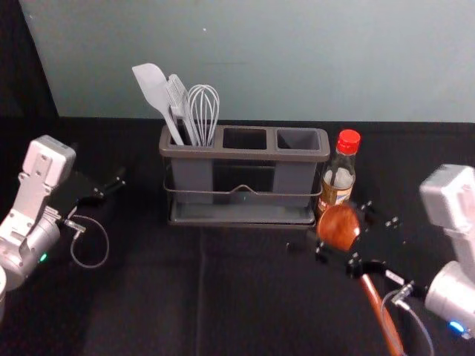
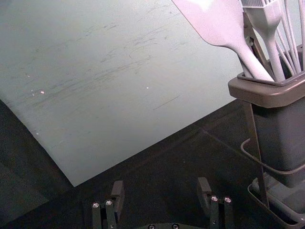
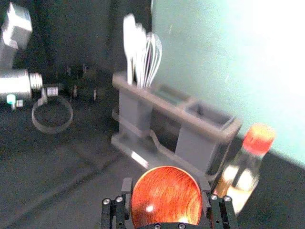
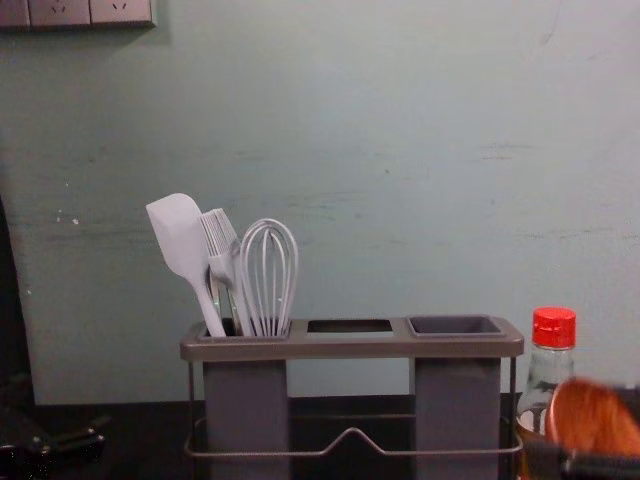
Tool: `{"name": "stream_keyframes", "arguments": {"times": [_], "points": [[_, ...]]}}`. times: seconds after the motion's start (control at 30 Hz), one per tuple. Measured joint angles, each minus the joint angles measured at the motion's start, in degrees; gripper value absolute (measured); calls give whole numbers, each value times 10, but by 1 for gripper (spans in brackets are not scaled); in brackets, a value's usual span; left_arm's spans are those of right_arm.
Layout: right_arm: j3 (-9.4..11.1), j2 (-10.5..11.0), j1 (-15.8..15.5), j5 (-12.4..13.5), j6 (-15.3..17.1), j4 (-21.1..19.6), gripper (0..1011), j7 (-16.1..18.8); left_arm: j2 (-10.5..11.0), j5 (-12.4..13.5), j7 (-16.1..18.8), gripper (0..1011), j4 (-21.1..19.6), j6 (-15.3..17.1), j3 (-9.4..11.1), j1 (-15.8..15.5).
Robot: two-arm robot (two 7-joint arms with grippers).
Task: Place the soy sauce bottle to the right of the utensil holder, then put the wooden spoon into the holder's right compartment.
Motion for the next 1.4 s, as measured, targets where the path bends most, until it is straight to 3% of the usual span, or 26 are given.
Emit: {"name": "stream_keyframes", "arguments": {"times": [0.13, 0.17, 0.2, 0.23, 0.3, 0.33, 0.47, 0.6, 1.27, 1.4], "points": [[12, -8, -19, 11, -99, 5, 839, -10, 0, 0, 0, 1005, 0, 0, 0, 0], [14, -13, -25, 13, -140, 9, 839, -14, 0, 0, 0, 1005, 0, 0, 0, 0], [15, -14, -27, 14, -156, 11, 839, -16, 0, 0, 0, 1005, 0, 0, 0, 0], [17, -19, -32, 16, -200, 17, 838, -20, 0, 0, 0, 1005, 0, 0, 0, 0], [17, -25, -37, 15, -240, 24, 838, -25, 0, 0, 0, 1005, 0, 0, 0, 0], [18, -30, -40, 15, -279, 29, 839, -32, 0, 0, 0, 1005, 0, 0, 0, 0], [18, -39, -43, 18, -353, 45, 839, -40, 0, 0, 0, 1005, 0, 0, 0, 0], [16, -41, -43, 23, -379, 52, 839, -45, 0, 0, 0, 1005, 0, 0, 0, 0], [15, -41, -42, 26, -382, 54, 839, -47, 0, 0, 0, 1005, 0, 0, 0, 0], [19, -38, -37, 45, -399, 55, 839, -46, 0, 0, 0, 1005, 0, 0, 0, 0]]}}
